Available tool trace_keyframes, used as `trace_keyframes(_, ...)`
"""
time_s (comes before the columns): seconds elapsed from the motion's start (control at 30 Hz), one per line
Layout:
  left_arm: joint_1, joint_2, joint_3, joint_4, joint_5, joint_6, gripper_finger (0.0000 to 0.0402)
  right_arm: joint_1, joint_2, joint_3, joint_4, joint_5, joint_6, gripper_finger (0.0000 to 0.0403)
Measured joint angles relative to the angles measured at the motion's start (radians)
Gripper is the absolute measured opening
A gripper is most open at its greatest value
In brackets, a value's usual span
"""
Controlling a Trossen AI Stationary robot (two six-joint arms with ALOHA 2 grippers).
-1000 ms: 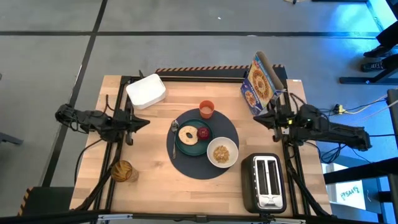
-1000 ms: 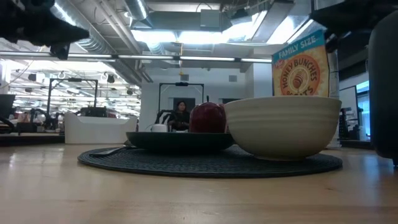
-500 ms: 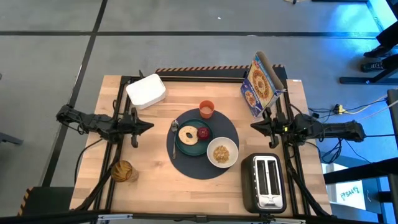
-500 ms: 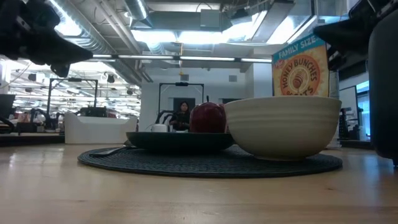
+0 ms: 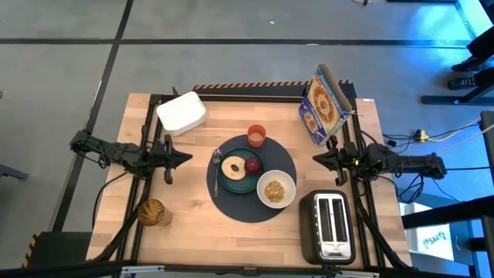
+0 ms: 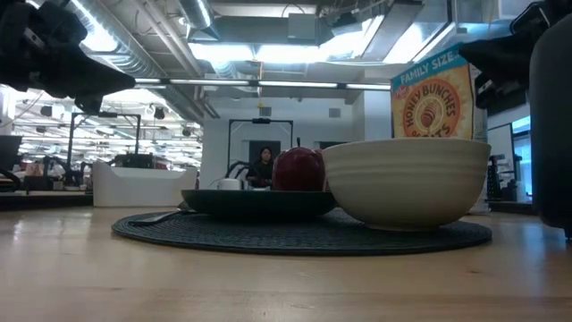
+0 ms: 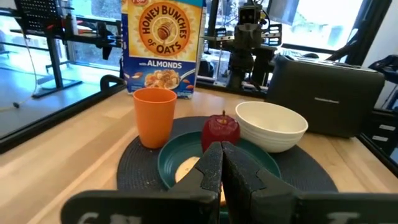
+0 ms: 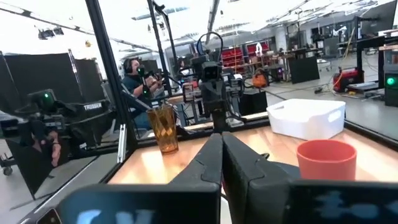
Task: Arrange a breakfast setting
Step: Return to Home Position
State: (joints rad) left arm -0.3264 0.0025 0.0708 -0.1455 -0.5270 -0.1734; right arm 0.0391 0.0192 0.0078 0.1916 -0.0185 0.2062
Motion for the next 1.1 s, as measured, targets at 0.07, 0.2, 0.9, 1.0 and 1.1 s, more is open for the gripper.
trace_keyframes(0.07, 0.0, 0.0, 0.0, 0.0, 0.004, 0.0, 0.0, 0.0, -0.017, 0.0, -0.037, -0.002, 0.0, 0.0)
trace_keyframes(0.2, 0.0, 0.0, 0.0, 0.0, 0.022, 0.0, 0.0, 0.0, -0.017, 0.0, -0.112, -0.042, -0.013, 0.0)
trace_keyframes(0.9, 0.0, 0.005, 0.0, -0.001, 0.024, 0.071, 0.0, 0.0, -0.016, 0.0, -0.171, 0.025, -0.054, 0.0)
trace_keyframes(1.0, 0.0, 0.005, 0.0, -0.002, 0.024, 0.071, 0.0, 0.0, -0.016, 0.0, -0.173, 0.025, -0.054, 0.0)
trace_keyframes(1.1, 0.0, 0.005, 0.0, -0.001, 0.024, 0.071, 0.0, 0.0, -0.016, 0.0, -0.174, 0.025, -0.054, 0.0001)
